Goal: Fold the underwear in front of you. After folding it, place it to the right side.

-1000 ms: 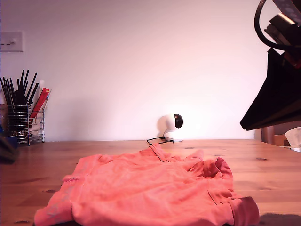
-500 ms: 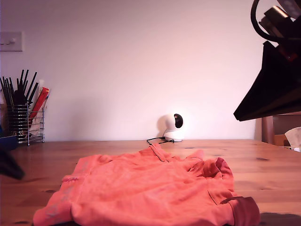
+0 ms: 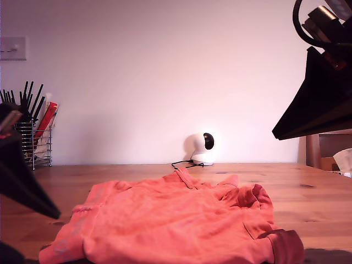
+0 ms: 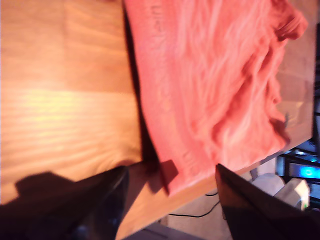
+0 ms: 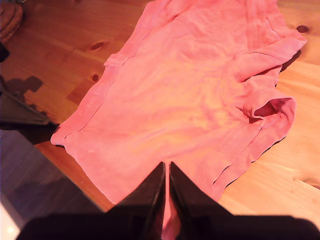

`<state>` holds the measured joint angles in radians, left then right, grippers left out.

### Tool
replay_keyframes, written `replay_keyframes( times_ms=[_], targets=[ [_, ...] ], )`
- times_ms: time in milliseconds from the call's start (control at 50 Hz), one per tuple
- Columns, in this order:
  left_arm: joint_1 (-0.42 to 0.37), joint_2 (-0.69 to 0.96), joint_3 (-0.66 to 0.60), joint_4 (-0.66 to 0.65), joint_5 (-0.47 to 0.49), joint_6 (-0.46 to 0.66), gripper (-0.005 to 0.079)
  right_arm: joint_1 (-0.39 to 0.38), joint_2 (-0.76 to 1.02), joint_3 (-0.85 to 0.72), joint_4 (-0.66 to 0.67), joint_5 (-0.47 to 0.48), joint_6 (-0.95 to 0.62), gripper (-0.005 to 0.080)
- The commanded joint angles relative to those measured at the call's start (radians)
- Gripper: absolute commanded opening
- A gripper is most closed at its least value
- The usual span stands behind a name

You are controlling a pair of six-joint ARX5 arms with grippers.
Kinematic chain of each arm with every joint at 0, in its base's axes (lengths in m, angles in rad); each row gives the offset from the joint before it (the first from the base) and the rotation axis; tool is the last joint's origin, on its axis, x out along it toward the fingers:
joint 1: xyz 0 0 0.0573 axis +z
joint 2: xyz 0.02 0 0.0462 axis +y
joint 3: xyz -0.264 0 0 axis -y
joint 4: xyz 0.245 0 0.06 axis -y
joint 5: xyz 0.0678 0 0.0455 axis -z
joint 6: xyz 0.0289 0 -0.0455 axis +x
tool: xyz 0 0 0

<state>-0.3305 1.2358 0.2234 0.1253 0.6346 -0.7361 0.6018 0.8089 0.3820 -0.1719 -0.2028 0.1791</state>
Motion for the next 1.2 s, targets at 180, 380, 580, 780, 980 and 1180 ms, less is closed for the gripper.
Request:
replay_keyframes(
  times_ms=[180, 380, 580, 780, 980, 1180],
  targets=[
    [-0.061, 0.105, 0.022, 0.004, -0.014, -0.01, 0.0501, -0.003, 0.0, -0.014, 0.021, -0.003, -0.003, -0.0011],
    [-0.113, 0.146, 0.052, 0.025, -0.014, -0.027, 0.0498, -0.003, 0.002, -0.014, -0.04, 0.002, 0.008, -0.0011],
    [-0.118, 0.146, 0.056, 0.022, -0.014, -0.023, 0.048, -0.019, 0.043, -0.014, -0.108, 0.0, 0.114, 0.0061],
    [-0.134, 0.146, 0.058, 0.026, -0.013, -0.02, 0.0475, -0.06, 0.128, -0.014, -0.112, -0.119, 0.249, 0.0266],
    [-0.155, 0.146, 0.059, 0.027, -0.013, -0.015, 0.0475, -0.082, 0.246, -0.014, -0.047, -0.235, 0.322, 0.0296],
    [-0.168, 0.146, 0.059, 0.026, -0.013, -0.006, 0.0475, -0.095, 0.347, -0.014, 0.003, -0.293, 0.349, 0.0299]
  ],
)
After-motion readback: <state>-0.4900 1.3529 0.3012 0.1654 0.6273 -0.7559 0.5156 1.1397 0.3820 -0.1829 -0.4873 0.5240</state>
